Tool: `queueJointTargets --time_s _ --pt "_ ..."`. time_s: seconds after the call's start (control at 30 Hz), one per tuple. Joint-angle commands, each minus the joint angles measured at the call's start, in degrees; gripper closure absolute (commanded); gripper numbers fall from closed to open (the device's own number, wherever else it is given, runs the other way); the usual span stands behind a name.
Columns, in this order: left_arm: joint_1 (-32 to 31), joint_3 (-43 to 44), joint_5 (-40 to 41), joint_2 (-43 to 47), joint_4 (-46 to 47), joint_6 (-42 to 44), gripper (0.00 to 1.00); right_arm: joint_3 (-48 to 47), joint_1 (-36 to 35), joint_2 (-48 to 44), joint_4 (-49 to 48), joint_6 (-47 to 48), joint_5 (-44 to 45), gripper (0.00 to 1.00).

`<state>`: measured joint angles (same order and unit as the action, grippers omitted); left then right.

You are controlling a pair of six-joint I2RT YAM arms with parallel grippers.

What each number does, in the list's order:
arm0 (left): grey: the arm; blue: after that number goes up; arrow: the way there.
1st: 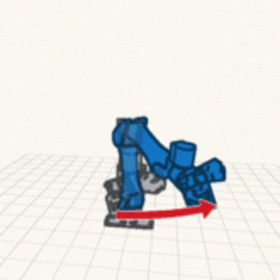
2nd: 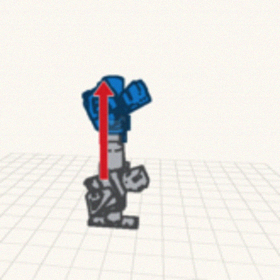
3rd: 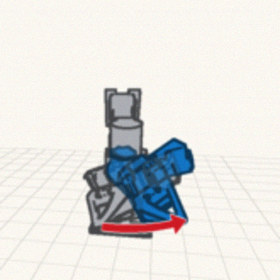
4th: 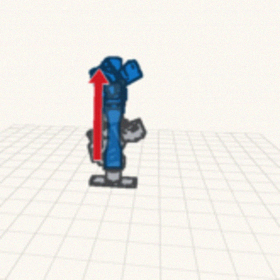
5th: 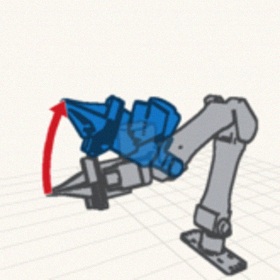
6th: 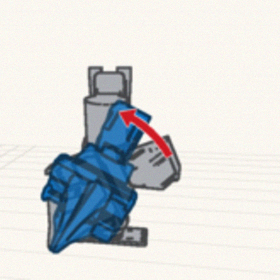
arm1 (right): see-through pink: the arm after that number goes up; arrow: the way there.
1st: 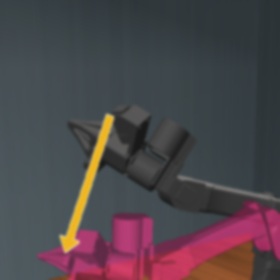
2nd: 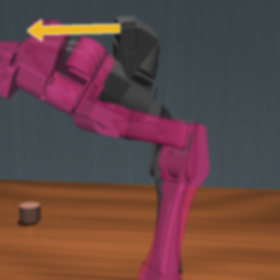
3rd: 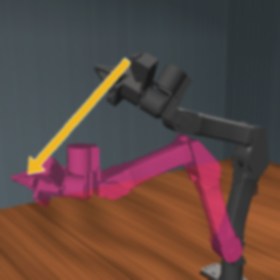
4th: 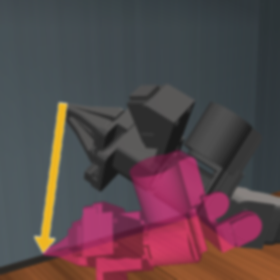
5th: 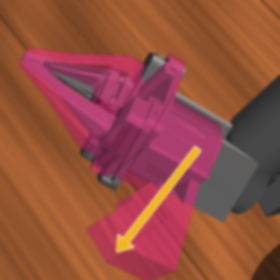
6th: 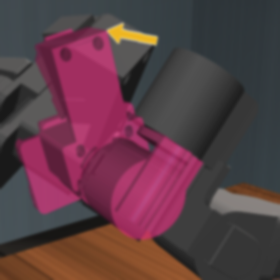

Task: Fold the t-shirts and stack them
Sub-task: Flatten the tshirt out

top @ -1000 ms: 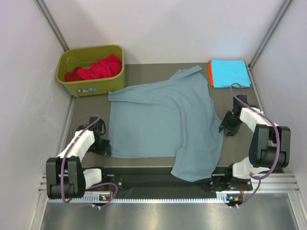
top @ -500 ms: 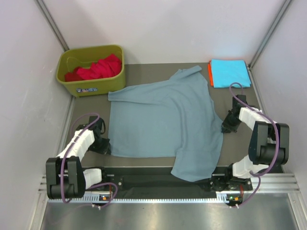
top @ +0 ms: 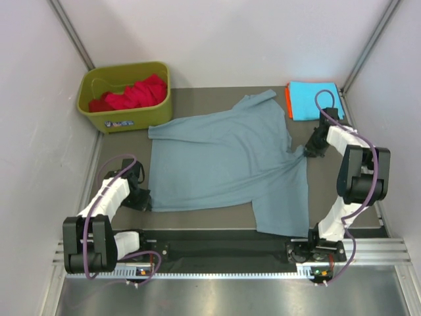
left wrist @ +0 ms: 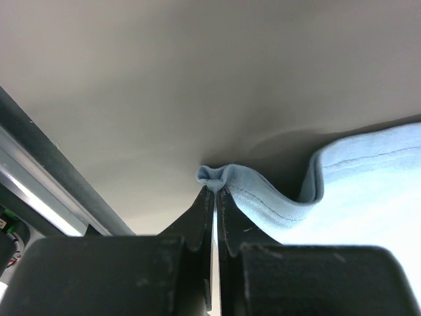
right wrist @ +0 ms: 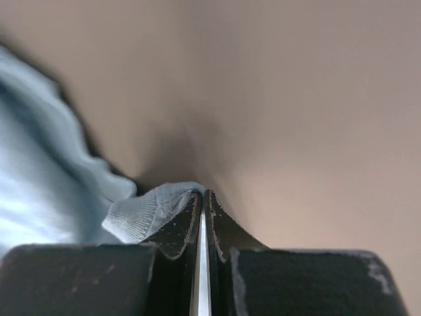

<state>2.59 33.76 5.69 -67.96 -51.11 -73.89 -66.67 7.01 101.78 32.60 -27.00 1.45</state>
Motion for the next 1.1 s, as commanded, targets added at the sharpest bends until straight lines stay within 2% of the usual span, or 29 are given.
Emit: queueJointTargets --time_s 0.0,0.17,0.33,0.43,0.47,0.5,0.53,0.57,0.63,0.67,0.77,0.83,1.07 --pt "0.22 3.24 3.44 0.99 1.45 -1.26 1.00 -6.18 0.20 1.58 -1.93 2.13 -1.28 1.00" --pt "0.14 8.33 8.01 -0.67 1.10 0.14 1.00 -11.01 -0.06 5.96 -3.50 2.83 -8.82 0.99" --pt "0.13 11.76 12.40 -5.58 4.17 2.69 1.00 -17.25 -0.68 10.01 -3.43 2.48 -11.38 0.98" --pt "0.22 13.52 11.71 -9.36 5.58 3.58 1.00 -22.61 -0.59 12.91 2.36 2.57 -9.81 0.89" --pt "0.22 14.05 11.27 -10.16 5.93 3.57 1.00 -24.80 -0.59 13.88 4.99 2.48 -8.06 0.75" --pt "0.22 14.32 11.01 -11.13 6.02 3.75 1.00 -25.08 -0.50 13.80 10.24 2.48 -3.61 0.70" --pt "0.14 14.41 10.83 -11.40 6.11 3.75 1.00 -24.65 0.11 13.19 11.60 2.48 -2.00 0.65" --pt "0.22 14.41 10.74 -11.31 6.55 3.84 1.00 -20.47 0.64 9.62 11.61 2.57 -1.72 0.58" --pt "0.13 13.79 10.30 -10.97 7.43 4.36 1.00 -14.22 3.09 4.25 9.86 2.22 -1.80 0.53" --pt "0.22 13.44 10.04 -10.70 7.87 4.54 1.00 -8.62 3.71 -1.35 9.50 2.31 -1.72 0.50" --pt "0.13 13.79 9.17 -11.05 7.52 5.33 1.00 1.76 3.46 -11.64 8.80 1.18 -3.73 0.50" --pt "0.22 14.05 8.81 -11.22 7.08 5.60 1.00 8.19 1.45 -15.28 9.93 0.29 -8.11 0.50" --pt "0.22 14.41 7.58 -11.75 8.13 5.77 1.00 23.51 -2.25 -29.26 13.37 -0.85 -11.21 0.59"
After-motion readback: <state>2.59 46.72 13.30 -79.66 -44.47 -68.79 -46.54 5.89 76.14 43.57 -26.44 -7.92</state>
